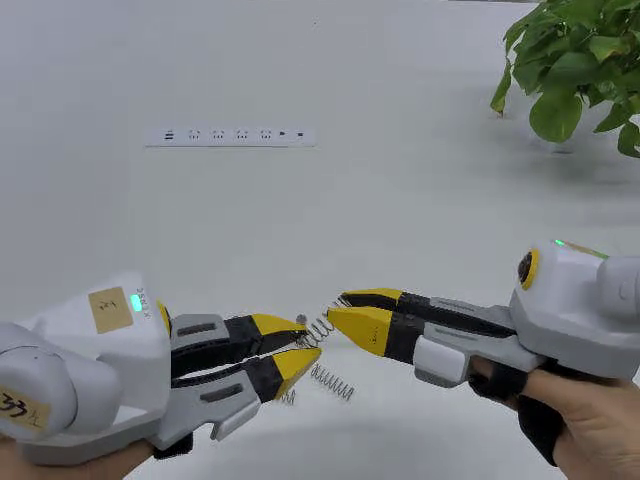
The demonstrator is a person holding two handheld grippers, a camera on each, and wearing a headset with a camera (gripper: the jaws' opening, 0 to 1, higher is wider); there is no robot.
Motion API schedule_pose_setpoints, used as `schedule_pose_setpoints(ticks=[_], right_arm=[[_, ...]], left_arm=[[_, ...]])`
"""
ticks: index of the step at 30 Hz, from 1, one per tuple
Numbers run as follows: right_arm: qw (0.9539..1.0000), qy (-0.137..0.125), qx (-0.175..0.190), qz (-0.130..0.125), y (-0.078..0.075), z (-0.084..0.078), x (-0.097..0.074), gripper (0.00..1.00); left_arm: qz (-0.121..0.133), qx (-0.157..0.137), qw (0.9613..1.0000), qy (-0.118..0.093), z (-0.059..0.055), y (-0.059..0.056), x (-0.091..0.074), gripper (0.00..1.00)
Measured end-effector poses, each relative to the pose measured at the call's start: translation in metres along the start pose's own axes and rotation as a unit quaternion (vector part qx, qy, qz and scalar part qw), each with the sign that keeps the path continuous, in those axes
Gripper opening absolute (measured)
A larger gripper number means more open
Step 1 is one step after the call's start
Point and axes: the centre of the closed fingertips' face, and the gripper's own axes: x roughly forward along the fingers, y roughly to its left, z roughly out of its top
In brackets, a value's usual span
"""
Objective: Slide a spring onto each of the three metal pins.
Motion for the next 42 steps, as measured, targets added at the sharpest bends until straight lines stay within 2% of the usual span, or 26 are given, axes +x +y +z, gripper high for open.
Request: schedule_pose_setpoints(ticks=[4, 12, 18, 28, 33, 39, 42], right_arm=[[1.0000, 0.000, 0.000, 0.003, 0.001, 0.000, 0.000, 0.13], [0.9999, 0.005, -0.008, 0.005, 0.004, 0.001, 0.000, 0.12], [0.9992, 0.020, -0.035, 0.008, 0.011, -0.001, 0.002, 0.11], [0.9951, 0.049, -0.085, 0.007, 0.016, -0.003, 0.005, 0.11], [0.9902, 0.069, -0.121, 0.006, 0.019, -0.006, 0.006, 0.11], [0.9789, 0.100, -0.178, 0.005, 0.022, -0.009, 0.007, 0.11], [0.9757, 0.106, -0.192, 0.005, 0.023, -0.010, 0.008, 0.11]], left_arm=[[-0.002, 0.001, 1.0000, -0.001, 0.000, -0.001, 0.001, 0.10], [-0.005, -0.002, 1.0000, 0.002, -0.001, -0.003, 0.002, 0.10], [-0.004, -0.005, 1.0000, 0.008, -0.004, -0.002, 0.002, 0.11], [-0.008, -0.013, 0.9998, 0.011, -0.006, -0.005, 0.003, 0.11], [-0.011, -0.015, 0.9997, 0.014, -0.008, -0.006, 0.004, 0.11], [-0.013, -0.012, 0.9996, 0.021, -0.010, -0.007, 0.006, 0.12], [-0.013, -0.009, 0.9996, 0.024, -0.011, -0.007, 0.007, 0.13]])
